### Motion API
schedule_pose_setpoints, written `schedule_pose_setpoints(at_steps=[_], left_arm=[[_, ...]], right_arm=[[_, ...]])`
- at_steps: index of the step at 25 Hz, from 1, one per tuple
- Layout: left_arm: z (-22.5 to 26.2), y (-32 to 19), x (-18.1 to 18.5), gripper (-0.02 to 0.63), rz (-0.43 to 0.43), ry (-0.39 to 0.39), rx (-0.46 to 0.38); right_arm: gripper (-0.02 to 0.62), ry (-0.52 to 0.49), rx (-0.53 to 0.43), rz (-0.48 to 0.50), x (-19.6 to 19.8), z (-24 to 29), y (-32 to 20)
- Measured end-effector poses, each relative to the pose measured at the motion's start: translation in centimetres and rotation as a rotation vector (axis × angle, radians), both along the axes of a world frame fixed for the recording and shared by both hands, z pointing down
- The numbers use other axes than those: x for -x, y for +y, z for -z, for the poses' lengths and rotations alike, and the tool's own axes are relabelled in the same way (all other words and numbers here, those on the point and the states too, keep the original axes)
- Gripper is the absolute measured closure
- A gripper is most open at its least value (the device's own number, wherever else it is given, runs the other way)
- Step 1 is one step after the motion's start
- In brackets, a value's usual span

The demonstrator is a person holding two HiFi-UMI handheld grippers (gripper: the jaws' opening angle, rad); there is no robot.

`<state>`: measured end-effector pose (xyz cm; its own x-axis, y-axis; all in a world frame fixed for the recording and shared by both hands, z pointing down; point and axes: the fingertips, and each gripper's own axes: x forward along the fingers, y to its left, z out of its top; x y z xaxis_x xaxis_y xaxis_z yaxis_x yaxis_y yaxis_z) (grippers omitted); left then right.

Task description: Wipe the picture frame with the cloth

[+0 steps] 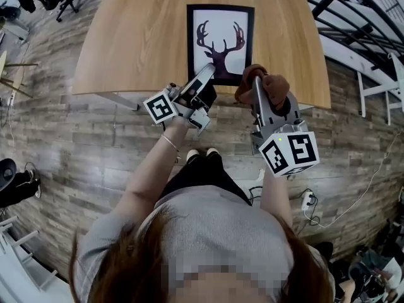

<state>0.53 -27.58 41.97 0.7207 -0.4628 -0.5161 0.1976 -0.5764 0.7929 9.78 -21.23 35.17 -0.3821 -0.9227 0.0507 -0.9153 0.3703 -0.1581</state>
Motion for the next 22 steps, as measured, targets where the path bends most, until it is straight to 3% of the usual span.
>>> schedule_pose_setpoints(at_steps=[8,22], left_arm=[[-7.6,1.2,0.6,0.586,0.000,-0.015,0.176],[-16.9,1.6,2.1,0.586,-0.004,-0.054,0.423]], right_arm=[[0.549,0.081,0.034,0.006,2.0,-3.4,0.1],[0.549,0.081,0.098,0.001,3.8,-7.0,-1.5]])
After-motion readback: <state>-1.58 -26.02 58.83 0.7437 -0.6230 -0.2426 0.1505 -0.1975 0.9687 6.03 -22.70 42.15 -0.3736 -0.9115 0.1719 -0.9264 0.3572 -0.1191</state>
